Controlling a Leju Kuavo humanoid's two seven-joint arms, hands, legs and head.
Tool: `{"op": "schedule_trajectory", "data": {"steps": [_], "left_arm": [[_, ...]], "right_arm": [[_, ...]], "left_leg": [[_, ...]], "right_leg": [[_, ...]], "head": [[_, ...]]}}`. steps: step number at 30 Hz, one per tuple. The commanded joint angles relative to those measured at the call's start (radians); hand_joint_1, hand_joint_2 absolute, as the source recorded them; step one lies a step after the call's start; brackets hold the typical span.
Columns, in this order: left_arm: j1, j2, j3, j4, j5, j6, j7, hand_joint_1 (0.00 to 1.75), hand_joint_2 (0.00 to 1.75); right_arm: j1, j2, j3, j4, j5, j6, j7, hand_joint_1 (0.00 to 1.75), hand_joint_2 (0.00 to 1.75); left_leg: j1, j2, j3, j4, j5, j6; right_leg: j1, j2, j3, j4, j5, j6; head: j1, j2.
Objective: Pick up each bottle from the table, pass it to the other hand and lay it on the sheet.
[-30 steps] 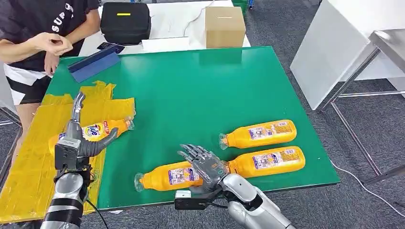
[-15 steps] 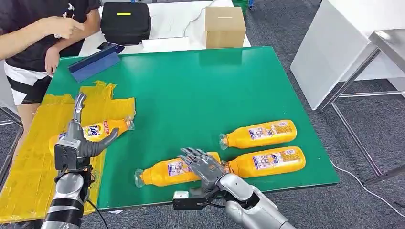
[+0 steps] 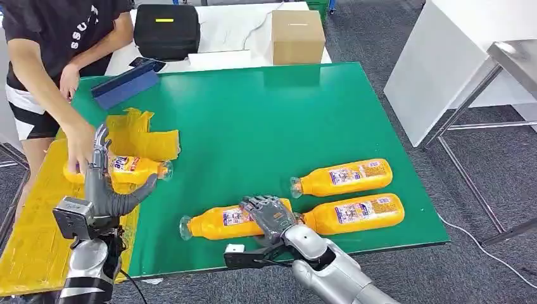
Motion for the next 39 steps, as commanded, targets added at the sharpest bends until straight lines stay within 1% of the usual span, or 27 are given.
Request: {"op": "schedule_trajectory", "data": {"steps": [1, 3, 4, 5, 7, 8, 9, 10, 11, 12, 14, 17, 19, 21, 22, 23, 24, 27, 28, 31, 32, 34, 38, 39], "left_arm": [[0.012, -0.009, -0.024, -0.022, 0.019, -0.003, 0.008, 0.0, 1.75], [0.02, -0.015, -0.023, -0.033, 0.03, 0.003, 0.011, 0.0, 1.75], [0.023, -0.016, -0.024, -0.038, 0.034, 0.006, 0.011, 0.0, 1.75], [0.025, -0.016, -0.025, -0.04, 0.036, 0.008, 0.011, 0.0, 1.75], [0.031, -0.016, -0.023, -0.044, 0.042, 0.013, 0.012, 0.0, 1.75], [0.032, -0.016, -0.022, -0.044, 0.043, 0.014, 0.012, 0.0, 1.75], [0.034, -0.018, -0.018, -0.046, 0.049, 0.014, 0.012, 0.0, 1.75], [0.037, -0.02, -0.016, -0.047, 0.065, 0.006, 0.013, 0.0, 1.75], [0.04, -0.02, -0.015, -0.049, 0.07, 0.003, 0.013, 0.0, 1.75], [0.042, -0.021, -0.015, -0.051, 0.07, 0.003, 0.013, 0.0, 1.75], [0.045, -0.023, -0.018, -0.06, 0.071, 0.004, 0.012, 0.0, 1.75], [0.047, -0.026, -0.023, -0.069, 0.072, 0.007, 0.011, 0.0, 1.75], [0.05, -0.026, -0.031, -0.077, 0.071, 0.008, 0.011, 0.0, 1.75], [0.053, -0.023, -0.046, -0.086, 0.072, 0.011, 0.01, 0.0, 1.75], [0.057, -0.022, -0.056, -0.093, 0.097, -0.005, 0.011, 0.0, 1.75], [0.061, -0.019, -0.06, -0.097, 0.105, -0.01, 0.011, 0.0, 1.75], [0.065, -0.013, -0.077, -0.105, 0.105, -0.01, 0.012, 0.0, 1.75], [0.063, -0.01, -0.087, -0.103, 0.105, -0.01, 0.012, 0.0, 1.75], [0.063, -0.01, -0.087, -0.103, 0.105, -0.01, 0.012, 0.0, 1.75], [0.062, -0.008, -0.089, -0.1, 0.105, -0.009, 0.012, 0.0, 1.75], [0.062, -0.008, -0.089, -0.1, 0.105, -0.009, 0.012, 0.0, 1.75], [0.062, -0.008, -0.089, -0.1, 0.105, -0.009, 0.012, 0.0, 1.75], [0.062, -0.008, -0.089, -0.1, 0.105, -0.009, 0.012, 0.0, 1.75], [0.062, -0.008, -0.089, -0.1, 0.105, -0.009, 0.012, 0.0, 1.75]], "right_arm": [[-0.022, 0.002, 0.038, 0.138, 0.001, 0.024, 0.007, 1.05, 1.75], [-0.024, 0.005, 0.036, 0.153, 0.005, 0.027, 0.01, 1.06, 1.75], [-0.024, 0.007, 0.033, 0.16, 0.005, 0.027, 0.013, 0.65, 1.75], [-0.025, 0.009, 0.031, 0.166, 0.008, 0.026, 0.018, 0.61, 1.75], [-0.028, 0.013, 0.029, 0.177, 0.02, 0.018, 0.031, 0.75, 1.75], [-0.028, 0.015, 0.027, 0.18, 0.021, 0.02, 0.032, 0.99, 1.75], [-0.029, 0.016, 0.027, 0.182, 0.024, 0.02, 0.035, 1.31, 1.75], [-0.03, 0.018, 0.026, 0.186, 0.028, 0.022, 0.038, 1.34, 1.75], [-0.03, 0.018, 0.025, 0.188, 0.03, 0.021, 0.04, 1.52, 1.75], [-0.029, 0.019, 0.021, 0.186, 0.031, 0.015, 0.04, 1.73, 1.75], [-0.024, 0.022, 0.007, 0.176, 0.023, -0.001, 0.035, 1.75, 1.75], [-0.004, 0.033, -0.034, 0.139, 0.005, -0.058, 0.03, 1.75, 1.75], [0.027, 0.046, -0.083, 0.087, -0.025, -0.138, -0.003, 1.75, 1.75], [0.1, 0.069, -0.176, -0.03, -0.128, -0.273, -0.114, 1.75, 1.75], [0.125, 0.075, -0.202, -0.07, -0.134, -0.327, -0.147, 1.75, 1.75], [0.136, 0.077, -0.213, -0.094, -0.142, -0.33, -0.155, 1.75, 1.75], [0.169, 0.088, -0.253, -0.159, -0.224, -0.371, -0.229, 1.75, 1.75], [0.177, 0.085, -0.266, -0.185, -0.231, -0.376, -0.233, 1.75, 1.75], [0.177, 0.085, -0.266, -0.185, -0.231, -0.376, -0.233, 1.75, 1.75], [0.176, 0.086, -0.268, -0.178, -0.232, -0.373, -0.234, 1.75, 1.75], [0.176, 0.086, -0.268, -0.178, -0.232, -0.373, -0.234, 1.75, 1.75], [0.176, 0.086, -0.268, -0.178, -0.232, -0.373, -0.234, 1.75, 1.75], [0.176, 0.086, -0.268, -0.178, -0.232, -0.373, -0.234, 1.75, 1.75], [0.176, 0.086, -0.268, -0.178, -0.232, -0.373, -0.234, 1.75, 1.75]], "left_leg": [[0.0, -0.001, 0.004, -0.001, -0.001, 0.0], [0.0, -0.001, 0.006, -0.002, -0.001, -0.001], [0.0, -0.001, 0.005, -0.001, -0.001, 0.0], [0.0, -0.001, 0.004, -0.001, 0.0, 0.0], [0.0, 0.0, 0.005, -0.001, -0.001, 0.0], [0.0, 0.0, 0.005, -0.001, 0.0, 0.0], [0.0, 0.0, 0.006, -0.001, -0.001, -0.001], [0.0, -0.001, 0.007, -0.001, -0.001, -0.001], [0.0, -0.001, 0.006, -0.001, 0.0, -0.001], [0.0, -0.001, 0.007, -0.001, -0.001, -0.001], [0.0, -0.001, 0.008, -0.001, -0.001, -0.001], [0.001, -0.003, 0.01, -0.002, -0.001, -0.001], [0.0, -0.002, 0.009, -0.001, -0.001, -0.001], [0.0, -0.002, 0.009, -0.002, -0.001, -0.001], [0.0, -0.003, 0.008, -0.002, -0.001, -0.001], [0.0, -0.003, 0.007, -0.001, -0.001, -0.001], [0.0, -0.004, 0.009, -0.001, -0.002, -0.001], [0.0, -0.001, 0.003, 0.0, -0.001, -0.001], [0.0, 0.0, 0.004, 0.0, -0.003, -0.001], [0.0, -0.001, 0.002, -0.001, -0.001, -0.001], [0.0, -0.001, 0.004, 0.0, -0.002, -0.001], [0.0, 0.0, 0.001, -0.001, -0.001, -0.001], [0.0, 0.0, 0.0, -0.001, -0.001, -0.001], [0.0, 0.0, 0.003, 0.0, -0.002, -0.001]], "right_leg": [[0.0, -0.002, 0.004, -0.001, -0.001, -0.001], [0.001, -0.003, 0.006, -0.002, -0.001, -0.001], [0.001, -0.002, 0.005, -0.001, -0.001, -0.001], [0.0, -0.002, 0.004, -0.001, -0.001, -0.001], [0.001, -0.002, 0.006, -0.002, -0.001, -0.001], [0.001, -0.001, 0.005, -0.002, 0.0, -0.001], [0.001, -0.002, 0.006, -0.002, -0.001, -0.001], [0.001, -0.003, 0.006, -0.002, -0.001, -0.001], [0.001, -0.002, 0.005, -0.001, -0.001, -0.001], [0.001, -0.003, 0.006, -0.002, -0.001, -0.001], [0.001, -0.002, 0.002, -0.001, -0.003, -0.004], [0.001, -0.004, 0.002, -0.002, -0.004, -0.004], [0.0, -0.002, 0.0, -0.001, -0.004, -0.003], [0.0, -0.002, 0.004, -0.002, -0.003, -0.003], [0.001, -0.004, 0.008, -0.002, -0.003, -0.002], [0.0, -0.004, 0.007, -0.001, -0.003, -0.002], [0.001, -0.005, 0.009, -0.001, -0.004, -0.002], [0.0, -0.001, 0.004, 0.0, -0.002, -0.002], [0.001, -0.001, 0.005, 0.0, -0.003, -0.002], [0.0, -0.002, 0.003, 0.0, -0.002, -0.002], [0.001, -0.002, 0.005, 0.0, -0.003, -0.002], [0.0, -0.001, 0.001, 0.0, -0.002, -0.002], [0.0, -0.001, 0.001, 0.0, -0.002, -0.002], [0.001, -0.001, 0.003, 0.0, -0.003, -0.002]], "head": [[0.0, 0.0], [0.0, 0.0], [0.0, 0.0], [0.0, 0.0], [0.0, 0.0], [0.0, 0.0], [0.0, 0.0], [0.0, 0.0], [0.0, 0.0], [0.0, 0.0], [0.0, 0.0], [0.0, 0.0], [0.0, 0.0], [0.0, 0.0], [0.0, 0.0], [0.0, 0.0], [0.0, 0.0], [0.0, 0.0], [0.0, 0.0], [0.0, 0.0], [0.0, 0.0], [0.0, 0.0], [0.0, 0.0], [0.0, 0.0]]}}
